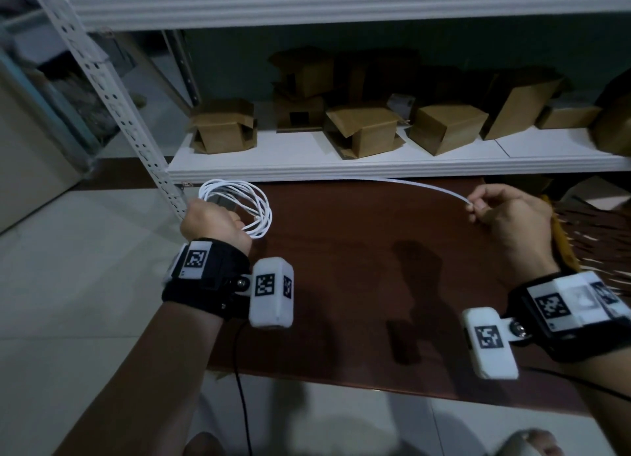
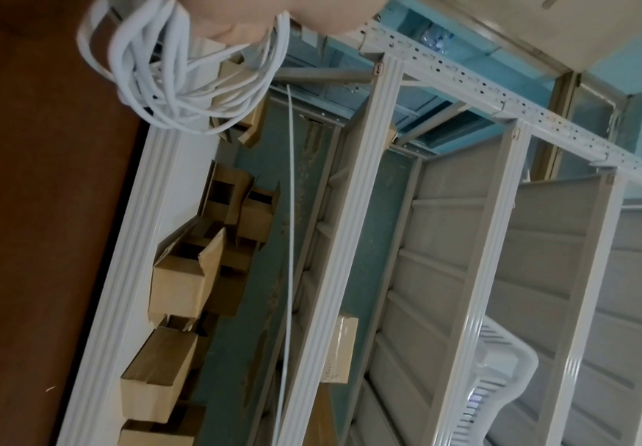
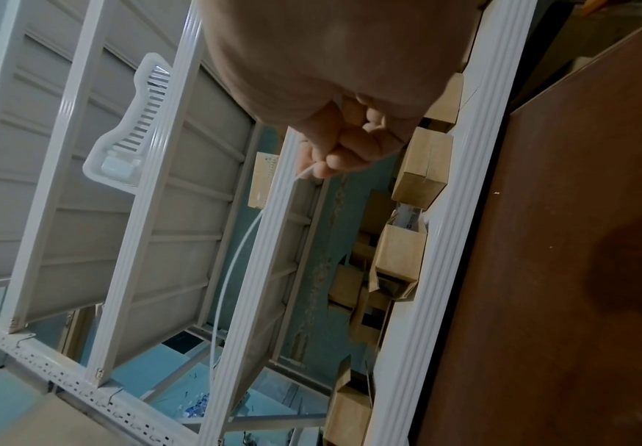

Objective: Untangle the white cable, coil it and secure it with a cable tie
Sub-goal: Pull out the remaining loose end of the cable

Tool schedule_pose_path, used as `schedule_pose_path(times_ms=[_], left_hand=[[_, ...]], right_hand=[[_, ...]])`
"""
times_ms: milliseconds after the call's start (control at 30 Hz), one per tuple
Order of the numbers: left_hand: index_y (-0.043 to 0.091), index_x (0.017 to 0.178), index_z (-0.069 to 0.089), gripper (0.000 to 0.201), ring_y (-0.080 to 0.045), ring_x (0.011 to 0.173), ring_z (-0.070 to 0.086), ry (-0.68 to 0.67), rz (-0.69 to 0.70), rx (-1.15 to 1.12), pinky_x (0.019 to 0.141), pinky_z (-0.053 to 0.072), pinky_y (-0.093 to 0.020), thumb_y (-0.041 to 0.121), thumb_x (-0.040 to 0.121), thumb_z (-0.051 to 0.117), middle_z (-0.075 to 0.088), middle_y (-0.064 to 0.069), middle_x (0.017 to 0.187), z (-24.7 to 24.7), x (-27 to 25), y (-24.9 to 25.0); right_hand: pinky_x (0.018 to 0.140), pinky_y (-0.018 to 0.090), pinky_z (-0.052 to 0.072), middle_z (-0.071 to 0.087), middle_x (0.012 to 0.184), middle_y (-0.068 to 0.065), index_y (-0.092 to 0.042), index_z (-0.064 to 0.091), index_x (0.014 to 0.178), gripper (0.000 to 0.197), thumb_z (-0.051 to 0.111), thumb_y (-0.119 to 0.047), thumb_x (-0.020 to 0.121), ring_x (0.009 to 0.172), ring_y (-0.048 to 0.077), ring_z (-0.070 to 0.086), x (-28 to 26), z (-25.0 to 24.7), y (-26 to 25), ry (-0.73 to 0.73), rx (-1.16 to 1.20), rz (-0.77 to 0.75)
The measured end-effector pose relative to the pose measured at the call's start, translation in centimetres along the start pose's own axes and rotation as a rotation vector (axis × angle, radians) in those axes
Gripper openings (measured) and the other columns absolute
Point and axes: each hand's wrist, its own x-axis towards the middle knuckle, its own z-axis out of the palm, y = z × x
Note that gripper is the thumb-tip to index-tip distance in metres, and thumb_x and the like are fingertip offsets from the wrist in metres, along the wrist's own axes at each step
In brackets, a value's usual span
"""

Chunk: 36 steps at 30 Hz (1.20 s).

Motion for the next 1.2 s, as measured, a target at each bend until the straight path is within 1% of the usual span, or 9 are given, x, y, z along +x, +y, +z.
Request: schedule_pose_path(times_ms=[100, 300, 500, 567, 667, 733, 800, 900, 1200], left_hand=[[0.015, 0.074, 0.046, 0.033, -0.014, 0.035, 0.034, 0.027, 0.003, 0.006, 0.039, 0.021, -0.012, 0.016, 0.106, 0.037, 0.038, -0.001, 0.057, -0.1, 0.9, 0.4], [0.022, 0.073, 0.038, 0.032, -0.012, 0.031, 0.024, -0.012, -0.024, -0.023, 0.038, 0.015, -0.015, 0.015, 0.104, 0.036, 0.028, 0.006, 0.046, 0.0, 1.0, 0.1], [0.022, 0.069, 0.034, 0.039, -0.009, 0.03, 0.019, -0.107, -0.005, 0.01, 0.036, 0.012, -0.017, 0.02, 0.107, 0.037, 0.025, 0.009, 0.039, 0.4, -0.6, -0.8], [0.021, 0.068, 0.034, 0.04, -0.009, 0.031, 0.018, -0.153, -0.002, 0.031, 0.034, 0.012, -0.019, 0.023, 0.108, 0.038, 0.023, 0.009, 0.041, 0.5, -1.1, -1.3], [0.022, 0.066, 0.034, 0.042, -0.009, 0.035, 0.016, -0.243, -0.024, 0.067, 0.034, 0.011, -0.023, 0.025, 0.108, 0.037, 0.023, 0.008, 0.05, 0.7, -2.1, -1.9], [0.023, 0.066, 0.034, 0.041, -0.008, 0.036, 0.015, -0.339, -0.062, 0.085, 0.033, 0.011, -0.022, 0.027, 0.106, 0.042, 0.021, 0.008, 0.052, 0.9, -2.9, -2.4], [0.023, 0.065, 0.036, 0.043, -0.008, 0.036, 0.015, -0.423, -0.085, 0.1, 0.032, 0.012, -0.022, 0.034, 0.103, 0.055, 0.02, 0.008, 0.052, 1.0, -3.6, -2.9], [0.023, 0.066, 0.038, 0.047, -0.006, 0.036, 0.016, -0.48, -0.049, 0.164, 0.032, 0.013, -0.021, 0.035, 0.097, 0.071, 0.021, 0.009, 0.049, 1.1, -4.7, -3.9], [0.023, 0.064, 0.037, 0.049, -0.006, 0.036, 0.016, -0.508, -0.055, 0.206, 0.032, 0.014, -0.02, 0.032, 0.096, 0.074, 0.021, 0.009, 0.048, 1.0, -5.7, -5.1]], right_hand=[[0.052, 0.007, 0.043, 0.065, 0.053, -0.011, -0.01, 0.068, 0.076, 0.034, 0.057, 0.018, 0.092, 0.048, -0.002, 0.056, 0.0, 0.0, 0.0, -0.053, -0.061, -0.008], [0.048, 0.006, 0.035, 0.061, 0.047, -0.012, -0.006, 0.068, 0.071, 0.034, 0.055, 0.019, 0.09, 0.044, -0.003, 0.05, -0.6, 0.5, -0.2, -0.068, -0.12, -0.024], [0.05, 0.009, 0.035, 0.062, 0.05, -0.01, -0.004, 0.071, 0.07, 0.031, 0.055, 0.018, 0.084, 0.048, -0.002, 0.048, -1.0, 0.7, -0.1, -0.042, -0.108, -0.042], [0.052, 0.01, 0.036, 0.064, 0.055, -0.005, -0.003, 0.072, 0.071, 0.029, 0.055, 0.018, 0.082, 0.051, -0.002, 0.048, -1.1, 0.9, -0.1, -0.038, -0.121, -0.067], [0.055, 0.012, 0.039, 0.066, 0.068, 0.011, -0.001, 0.074, 0.074, 0.025, 0.056, 0.016, 0.081, 0.058, 0.002, 0.052, -1.6, 1.4, -0.2, -0.059, -0.151, -0.099], [0.058, 0.012, 0.041, 0.068, 0.072, 0.012, 0.001, 0.075, 0.079, 0.023, 0.058, 0.016, 0.083, 0.06, 0.001, 0.054, -1.9, 1.8, -0.3, -0.075, -0.167, -0.108], [0.06, 0.011, 0.043, 0.068, 0.072, 0.009, 0.0, 0.076, 0.082, 0.022, 0.061, 0.015, 0.086, 0.06, -0.001, 0.055, -2.2, 2.3, -0.2, -0.095, -0.168, -0.098], [0.061, 0.012, 0.045, 0.068, 0.071, 0.011, -0.004, 0.076, 0.082, 0.024, 0.062, 0.014, 0.089, 0.058, 0.003, 0.056, -2.5, 2.9, 0.1, -0.133, -0.139, -0.08], [0.062, 0.013, 0.047, 0.069, 0.075, 0.016, 0.001, 0.076, 0.086, 0.019, 0.063, 0.013, 0.09, 0.059, 0.006, 0.058, -2.5, 3.4, 0.0, -0.128, -0.108, -0.074]])
